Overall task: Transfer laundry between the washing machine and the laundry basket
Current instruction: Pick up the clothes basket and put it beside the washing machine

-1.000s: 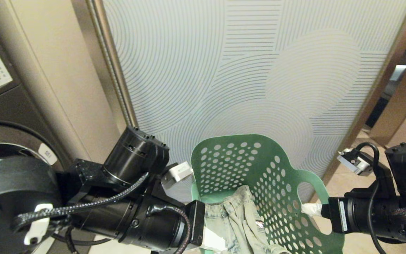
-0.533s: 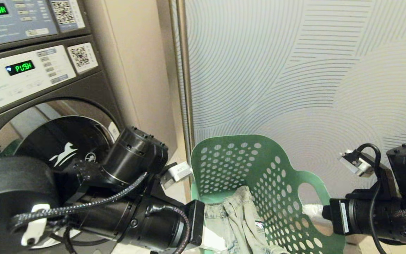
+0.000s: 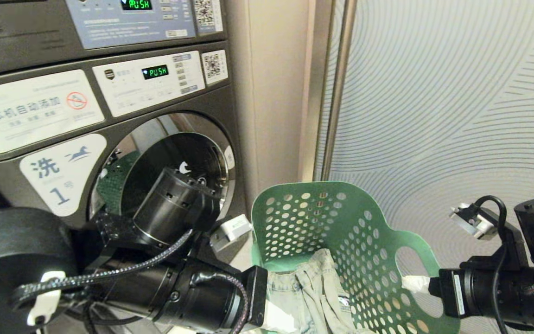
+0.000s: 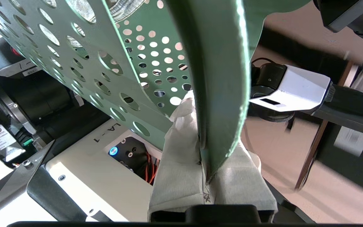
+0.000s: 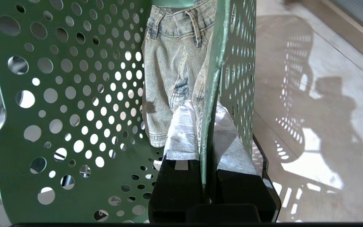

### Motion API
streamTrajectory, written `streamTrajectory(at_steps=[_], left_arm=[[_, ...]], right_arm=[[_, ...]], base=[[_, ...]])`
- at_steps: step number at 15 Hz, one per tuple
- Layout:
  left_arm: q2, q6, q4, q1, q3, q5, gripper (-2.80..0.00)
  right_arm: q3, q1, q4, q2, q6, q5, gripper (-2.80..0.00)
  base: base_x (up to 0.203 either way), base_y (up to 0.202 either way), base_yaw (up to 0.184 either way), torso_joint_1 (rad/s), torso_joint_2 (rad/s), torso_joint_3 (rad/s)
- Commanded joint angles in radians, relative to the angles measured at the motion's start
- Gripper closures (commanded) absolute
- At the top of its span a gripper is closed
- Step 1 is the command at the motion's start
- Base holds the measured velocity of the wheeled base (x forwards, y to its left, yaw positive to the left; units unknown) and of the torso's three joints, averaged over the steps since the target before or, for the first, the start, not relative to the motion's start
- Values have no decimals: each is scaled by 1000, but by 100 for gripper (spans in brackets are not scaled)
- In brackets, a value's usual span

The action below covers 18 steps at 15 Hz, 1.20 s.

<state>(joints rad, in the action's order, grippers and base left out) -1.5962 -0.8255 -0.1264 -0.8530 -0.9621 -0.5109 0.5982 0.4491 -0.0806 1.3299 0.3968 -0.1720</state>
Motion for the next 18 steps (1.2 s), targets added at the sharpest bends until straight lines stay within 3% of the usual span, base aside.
streamTrajectory(at_steps=[1, 18], left_arm=[[2, -4, -1, 0, 2, -3, 0], [26, -10, -3, -1, 19, 0, 0]], right_arm=[[-5, 0, -1, -7, 2, -1, 0], [-20, 0, -1, -29, 2, -1, 0]], base=[[2, -9, 171, 0, 2, -2], [0, -8, 176, 2, 1, 2]])
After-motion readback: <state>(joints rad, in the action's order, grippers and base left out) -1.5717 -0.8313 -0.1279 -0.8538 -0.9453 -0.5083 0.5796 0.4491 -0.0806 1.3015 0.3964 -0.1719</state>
